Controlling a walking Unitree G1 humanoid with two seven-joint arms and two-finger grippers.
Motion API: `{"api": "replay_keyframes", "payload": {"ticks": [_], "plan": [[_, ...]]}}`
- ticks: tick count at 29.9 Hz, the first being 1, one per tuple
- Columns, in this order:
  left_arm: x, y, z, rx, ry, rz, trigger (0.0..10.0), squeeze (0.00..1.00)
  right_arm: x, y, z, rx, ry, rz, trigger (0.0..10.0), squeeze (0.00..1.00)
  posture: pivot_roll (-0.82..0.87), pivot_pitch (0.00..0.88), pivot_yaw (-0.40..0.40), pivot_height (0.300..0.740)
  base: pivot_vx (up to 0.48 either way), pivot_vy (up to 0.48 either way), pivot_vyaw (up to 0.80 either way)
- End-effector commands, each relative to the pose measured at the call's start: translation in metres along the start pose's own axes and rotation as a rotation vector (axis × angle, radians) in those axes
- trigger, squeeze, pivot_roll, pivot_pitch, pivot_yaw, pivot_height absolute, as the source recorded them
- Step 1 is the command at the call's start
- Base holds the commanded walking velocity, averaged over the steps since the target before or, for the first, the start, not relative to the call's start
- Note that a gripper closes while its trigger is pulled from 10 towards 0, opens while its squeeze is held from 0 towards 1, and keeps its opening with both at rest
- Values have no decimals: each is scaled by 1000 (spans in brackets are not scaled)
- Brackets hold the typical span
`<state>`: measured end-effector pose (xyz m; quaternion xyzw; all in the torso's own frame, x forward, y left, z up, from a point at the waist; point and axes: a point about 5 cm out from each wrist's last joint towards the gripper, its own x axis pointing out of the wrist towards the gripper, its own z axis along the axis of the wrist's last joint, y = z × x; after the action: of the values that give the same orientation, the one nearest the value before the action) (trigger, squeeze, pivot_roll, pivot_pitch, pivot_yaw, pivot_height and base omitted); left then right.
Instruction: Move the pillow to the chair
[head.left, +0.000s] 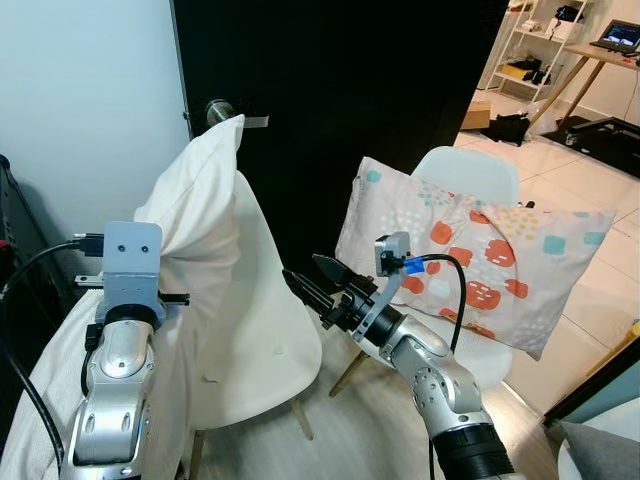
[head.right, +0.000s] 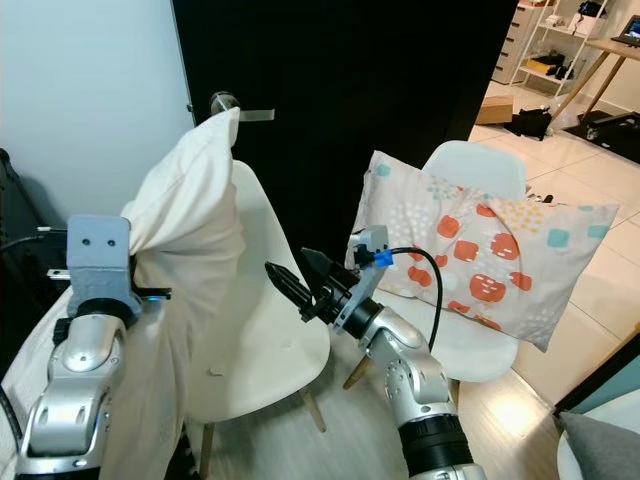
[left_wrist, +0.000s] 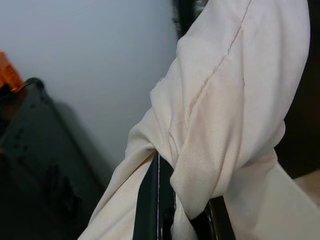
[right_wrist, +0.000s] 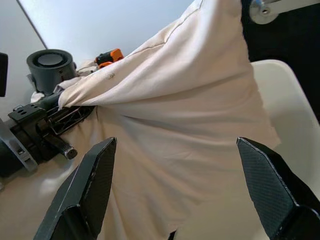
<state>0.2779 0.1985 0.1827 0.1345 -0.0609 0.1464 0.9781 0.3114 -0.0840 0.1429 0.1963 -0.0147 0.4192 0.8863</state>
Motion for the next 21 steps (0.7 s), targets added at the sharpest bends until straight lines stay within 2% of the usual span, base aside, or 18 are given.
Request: {"api": "replay_keyframes", "payload": {"ticks": [1,19,21], "plan": [[3,-2,19,19,-104,-14,10000,0,-1,-3,0,15,3,-18,10000,0,14,0,-74,740,322,0,0],[3,-4,21,33,-109,-35,10000,0,-1,0,1,20,-3,0,10000,0,17,0,-67,740,328,0,0],[3,-5,23,38,-115,-39,10000,0,-1,0,1,6,2,8,10000,0,17,0,-67,740,326,0,756]]}}
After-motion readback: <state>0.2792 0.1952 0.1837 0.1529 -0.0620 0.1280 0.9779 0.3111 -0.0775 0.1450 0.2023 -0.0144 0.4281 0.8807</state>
